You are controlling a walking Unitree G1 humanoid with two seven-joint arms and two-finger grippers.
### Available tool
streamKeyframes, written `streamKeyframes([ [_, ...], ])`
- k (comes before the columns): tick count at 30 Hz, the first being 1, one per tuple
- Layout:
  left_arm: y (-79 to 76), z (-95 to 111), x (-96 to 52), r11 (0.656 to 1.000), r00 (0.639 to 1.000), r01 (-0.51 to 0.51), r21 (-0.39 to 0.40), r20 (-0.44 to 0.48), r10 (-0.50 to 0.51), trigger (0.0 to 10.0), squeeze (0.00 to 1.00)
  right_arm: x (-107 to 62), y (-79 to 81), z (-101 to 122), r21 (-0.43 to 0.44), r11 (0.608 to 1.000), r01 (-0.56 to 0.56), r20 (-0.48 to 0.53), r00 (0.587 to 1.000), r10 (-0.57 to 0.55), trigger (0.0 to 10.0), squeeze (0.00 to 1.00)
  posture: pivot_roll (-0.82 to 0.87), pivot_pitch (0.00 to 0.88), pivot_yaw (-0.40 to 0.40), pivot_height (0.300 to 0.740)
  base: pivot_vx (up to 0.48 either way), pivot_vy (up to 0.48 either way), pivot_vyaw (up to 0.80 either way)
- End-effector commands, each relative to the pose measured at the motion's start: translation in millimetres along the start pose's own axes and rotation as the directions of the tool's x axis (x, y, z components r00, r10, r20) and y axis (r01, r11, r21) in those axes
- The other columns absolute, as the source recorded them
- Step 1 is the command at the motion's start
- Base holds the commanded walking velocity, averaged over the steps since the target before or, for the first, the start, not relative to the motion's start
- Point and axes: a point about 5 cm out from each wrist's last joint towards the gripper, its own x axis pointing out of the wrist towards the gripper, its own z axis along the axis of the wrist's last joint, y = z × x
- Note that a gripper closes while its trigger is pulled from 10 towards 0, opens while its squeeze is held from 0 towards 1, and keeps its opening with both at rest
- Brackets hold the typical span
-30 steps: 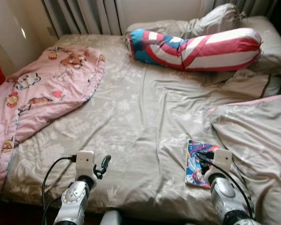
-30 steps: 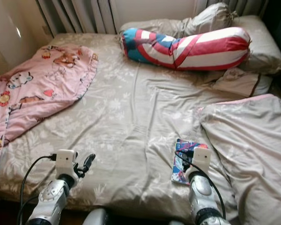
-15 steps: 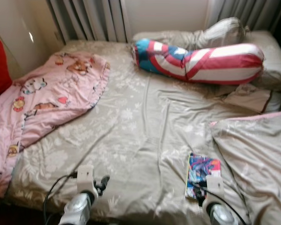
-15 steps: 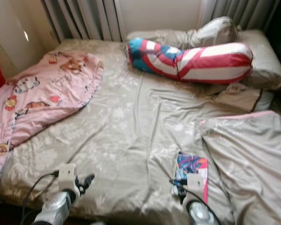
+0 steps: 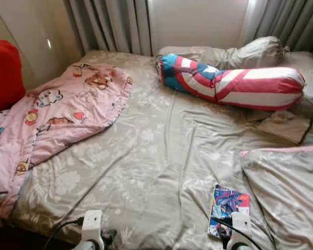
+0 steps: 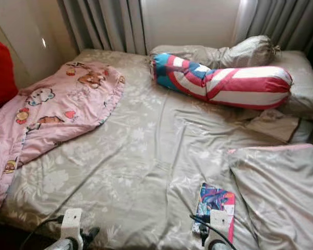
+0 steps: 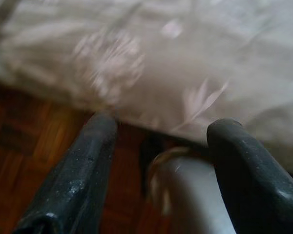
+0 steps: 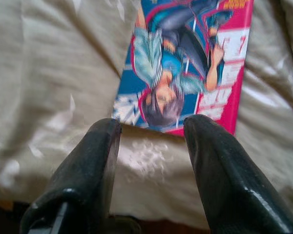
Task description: Clean up the room
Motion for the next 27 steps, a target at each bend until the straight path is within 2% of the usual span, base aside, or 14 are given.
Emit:
streamKeyframes([
  [1,6.0,-7,-2.3,1.0,0.999,-0.011,0.015,-0.031,0.012,10.0,0.0,-2.5,-4.0,-11,0.001,1.0,0.01,-0.048,0.999,-0.01,10.0,0.0,-0.05,0.0,-0.002,0.725,0.0,0.0,0.0],
  [6,9.9,-12,-4.2,1.0,0.999,-0.025,0.017,-0.044,0.026,10.0,0.0,-6.0,-9.7,-22,-0.032,0.999,-0.006,-0.084,0.996,0.004,10.0,0.0,-0.05,0.0,0.0,0.725,0.0,0.0,0.0],
  [11,17.2,-13,-5.9,0.999,0.998,-0.036,0.037,-0.047,0.038,10.0,0.0,-8.3,-16.5,-25,-0.053,0.999,-0.01,-0.076,0.997,0.006,10.0,0.0,-0.05,0.0,0.006,0.725,0.0,0.0,0.61],
  [14,10.9,-12,-4.2,0.999,0.998,-0.026,0.035,-0.048,0.028,10.0,0.0,-9.4,-22.3,-27,-0.045,0.999,-0.005,-0.082,0.997,0.001,10.0,0.0,-0.05,0.0,0.006,0.725,0.0,0.0,0.8],
  [16,6.0,-10,-2.7,0.999,0.999,-0.018,0.034,-0.044,0.019,10.0,0.0,-8.8,-31.3,-22,-0.025,1.0,0.007,-0.085,0.996,-0.009,10.0,0.0,-0.05,0.0,0.006,0.725,0.0,0.0,0.0],
  [21,5.7,-9,-2.5,0.999,0.999,-0.014,0.043,-0.041,0.016,10.0,0.0,-9.0,-30.9,-23,-0.03,1.0,0.004,-0.087,0.996,-0.007,10.0,0.0,-0.04,0.0,0.005,0.725,0.0,0.0,0.0],
  [27,5.4,-10,-2.6,0.999,0.999,-0.014,0.029,-0.045,0.015,10.0,0.0,-10.7,-16.3,-34,-0.052,0.999,-0.016,-0.108,0.994,0.01,10.0,0.0,-0.04,0.003,0.004,0.725,0.0,0.105,0.0],
])
